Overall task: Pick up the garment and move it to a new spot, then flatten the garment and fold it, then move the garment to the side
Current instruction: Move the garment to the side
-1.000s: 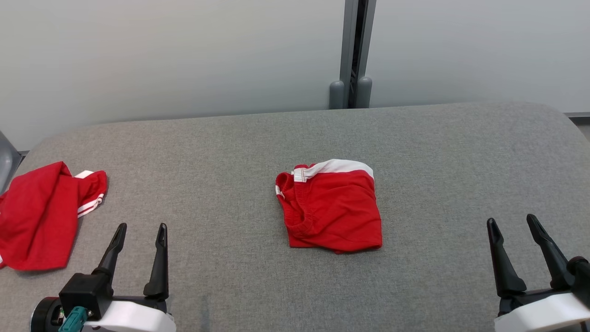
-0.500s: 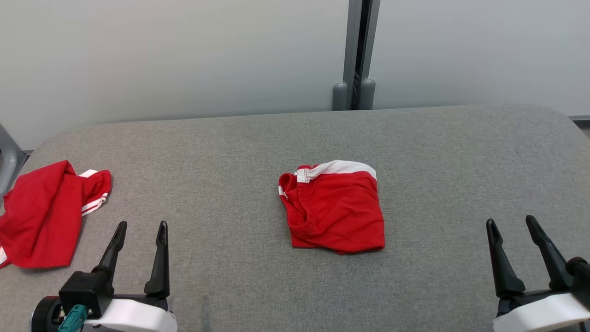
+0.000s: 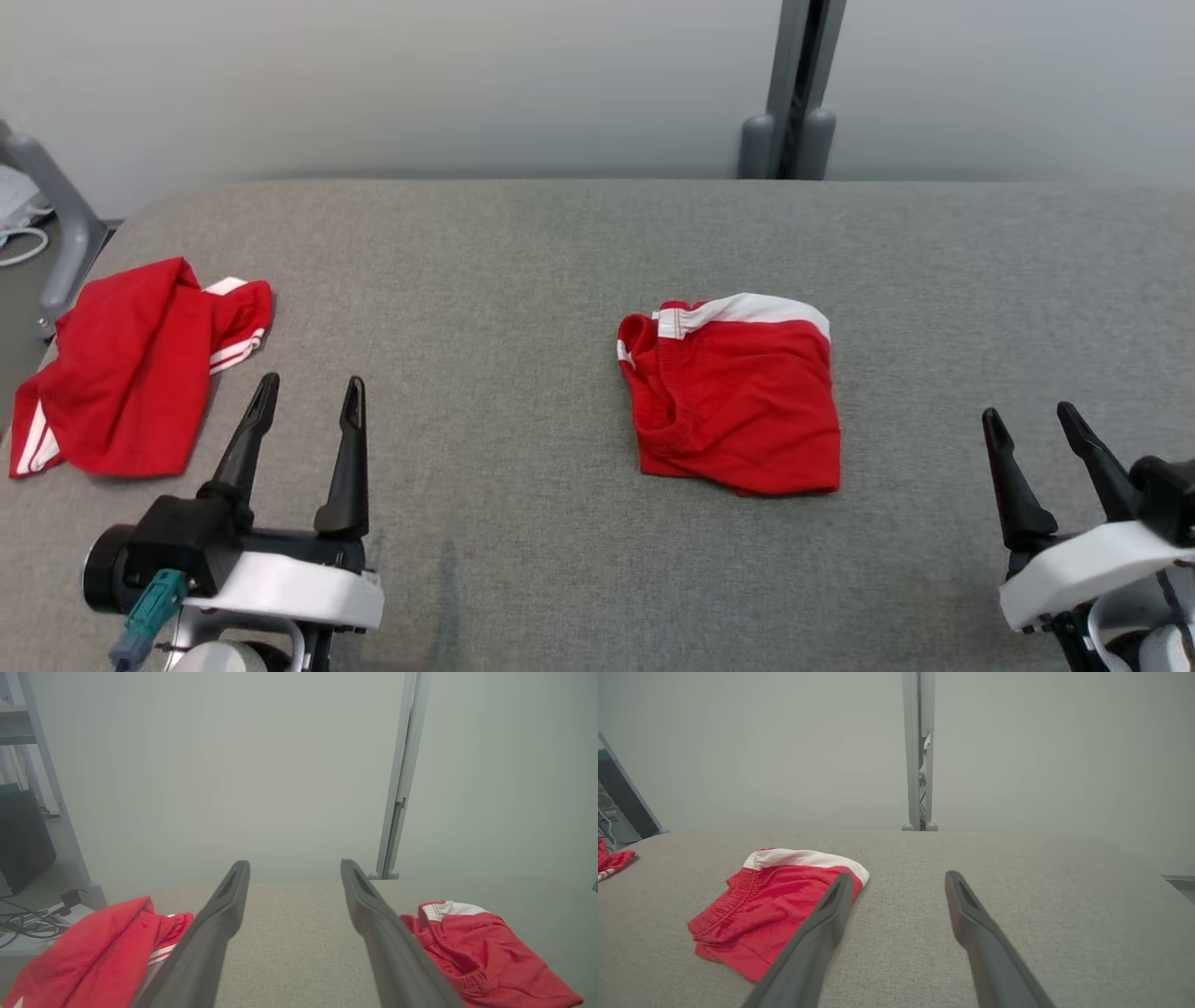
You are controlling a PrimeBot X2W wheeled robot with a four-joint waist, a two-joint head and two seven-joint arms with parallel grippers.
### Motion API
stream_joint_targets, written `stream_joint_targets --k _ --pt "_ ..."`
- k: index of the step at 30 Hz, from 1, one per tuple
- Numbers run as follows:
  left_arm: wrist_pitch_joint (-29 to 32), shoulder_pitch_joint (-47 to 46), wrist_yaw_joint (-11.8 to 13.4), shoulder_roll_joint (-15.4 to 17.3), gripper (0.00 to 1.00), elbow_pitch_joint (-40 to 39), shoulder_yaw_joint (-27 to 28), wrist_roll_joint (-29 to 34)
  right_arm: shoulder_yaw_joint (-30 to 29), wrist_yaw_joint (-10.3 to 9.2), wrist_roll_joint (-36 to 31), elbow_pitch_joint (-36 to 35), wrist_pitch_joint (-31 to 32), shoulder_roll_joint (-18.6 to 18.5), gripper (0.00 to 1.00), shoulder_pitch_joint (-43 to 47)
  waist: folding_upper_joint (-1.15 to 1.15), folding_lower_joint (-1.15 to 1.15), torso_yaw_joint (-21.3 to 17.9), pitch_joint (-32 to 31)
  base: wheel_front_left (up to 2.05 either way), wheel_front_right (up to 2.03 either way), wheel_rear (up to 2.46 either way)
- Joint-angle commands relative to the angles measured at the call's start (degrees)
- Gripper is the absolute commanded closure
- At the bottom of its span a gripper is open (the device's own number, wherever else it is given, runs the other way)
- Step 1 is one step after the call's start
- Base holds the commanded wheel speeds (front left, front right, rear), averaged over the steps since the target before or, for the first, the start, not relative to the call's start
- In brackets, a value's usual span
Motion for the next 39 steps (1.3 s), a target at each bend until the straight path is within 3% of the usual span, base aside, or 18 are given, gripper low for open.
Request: stream_joint_targets --k 1,11,19,21,22,31,39 --pt "-0.7 -1.9 -0.4 -0.1 0.0 0.2 0.0 0.0 0.9 0.0 0.4 2.4 -0.5 -0.9 0.0 -2.1 0.0 0.0 2.8 3.1 0.0 0.0 0.0" --pt "-4.3 -8.9 -2.4 -1.8 0.0 3.7 -0.2 -0.2 7.9 0.0 4.1 22.2 -3.5 -2.7 0.0 -14.0 0.0 0.0 8.2 9.6 0.0 0.0 0.0" --pt "-5.4 -11.1 -3.1 -2.9 0.0 6.0 -0.1 0.3 13.1 -0.01 7.3 33.5 -3.7 -2.7 0.0 -19.9 0.0 0.0 9.1 11.1 0.0 0.0 0.0" --pt "-5.4 -11.3 -3.1 -3.2 0.0 6.4 -0.1 0.5 14.9 0.0 8.7 35.5 -2.4 -2.5 0.59 -20.6 0.0 0.0 9.0 11.2 0.0 0.0 0.0" --pt "-5.5 -11.4 -3.2 -3.3 0.0 6.6 0.0 0.6 15.7 0.0 9.3 36.1 -2.2 -2.6 0.97 -21.0 0.0 0.0 8.9 11.2 0.0 0.0 0.0" --pt "-5.7 -12.3 -3.7 -3.5 0.0 6.6 0.2 1.3 21.2 -0.02 11.7 36.2 -2.8 -4.9 1.0 -23.6 0.0 0.0 6.0 11.6 0.0 0.0 0.0" --pt "-5.7 -13.4 -3.9 -2.4 0.0 4.7 0.1 2.2 27.9 -0.08 12.3 34.6 -3.1 -7.8 1.0 -27.7 0.0 0.0 -2.4 14.4 0.0 0.0 0.0"
